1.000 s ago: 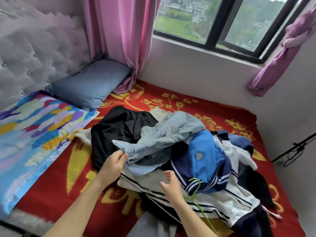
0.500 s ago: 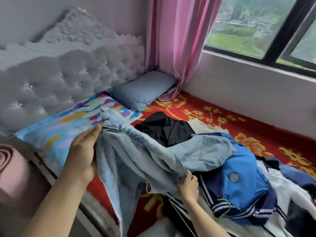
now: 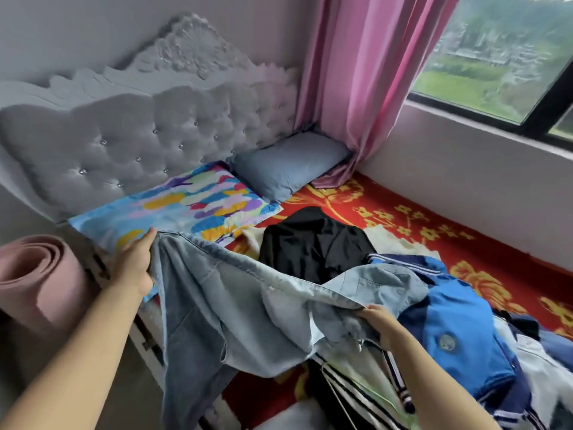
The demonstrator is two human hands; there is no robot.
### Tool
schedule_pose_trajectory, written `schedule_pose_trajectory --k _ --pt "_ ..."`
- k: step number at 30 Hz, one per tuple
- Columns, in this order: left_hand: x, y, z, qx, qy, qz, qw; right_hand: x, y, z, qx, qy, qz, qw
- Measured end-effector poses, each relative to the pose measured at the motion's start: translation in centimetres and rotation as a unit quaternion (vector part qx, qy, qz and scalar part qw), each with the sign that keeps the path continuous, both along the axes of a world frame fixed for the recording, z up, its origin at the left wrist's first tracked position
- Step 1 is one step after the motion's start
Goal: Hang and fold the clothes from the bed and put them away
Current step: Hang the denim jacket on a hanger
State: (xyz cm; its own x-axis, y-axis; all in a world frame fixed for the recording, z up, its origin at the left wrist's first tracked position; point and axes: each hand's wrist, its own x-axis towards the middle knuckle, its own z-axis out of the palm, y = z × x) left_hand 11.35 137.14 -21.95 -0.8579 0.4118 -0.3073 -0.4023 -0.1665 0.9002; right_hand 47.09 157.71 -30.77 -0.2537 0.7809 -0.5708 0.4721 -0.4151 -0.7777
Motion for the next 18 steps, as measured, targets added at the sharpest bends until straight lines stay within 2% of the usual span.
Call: schedule_pose_trajectory --k 1,3,4,7,10,11,13,15,18 --pt "-0.9 0.8 -0.9 -0.014 -0.003 -0.002 1.0 0.0 0.6 1.6 0.01 -0.048 0.069 0.996" --pt "-2.2 2.1 -2.5 -0.042 0.005 -0.005 0.999 -0.4 1.6 4.9 0.041 -0.159 0.233 0.959" --pt "-3.3 2.7 -3.0 -0.044 0.001 -0.013 0.999 -0.9 2.1 6.9 0.052 -0.178 0.282 0.941" --pt "-7.4 4.5 -2.5 -0.025 0.021 -0.052 0.998 -3.1 3.2 13.6 0.092 -0.126 0.331 0.931" --pt "-12.1 6.4 -0.7 0.012 0.052 -0.087 0.995 -5.3 4.0 19.1 0.128 -0.032 0.281 0.951" --pt "-13.5 7.3 -0.3 0.023 0.068 -0.077 0.994 -5.9 4.4 20.0 0.144 -0.037 0.276 0.949" --pt "-15.7 8.8 0.4 0.037 0.092 -0.065 0.993 -7.4 4.7 19.9 0.152 -0.134 0.313 0.928" --pt "-17.9 10.4 0.1 0.036 0.116 -0.076 0.99 -9.6 4.5 17.7 0.135 -0.275 0.367 0.878" --pt "-20.3 11.9 -2.3 -0.013 0.159 -0.093 0.983 -12.5 3.3 13.4 0.083 -0.364 0.424 0.825"
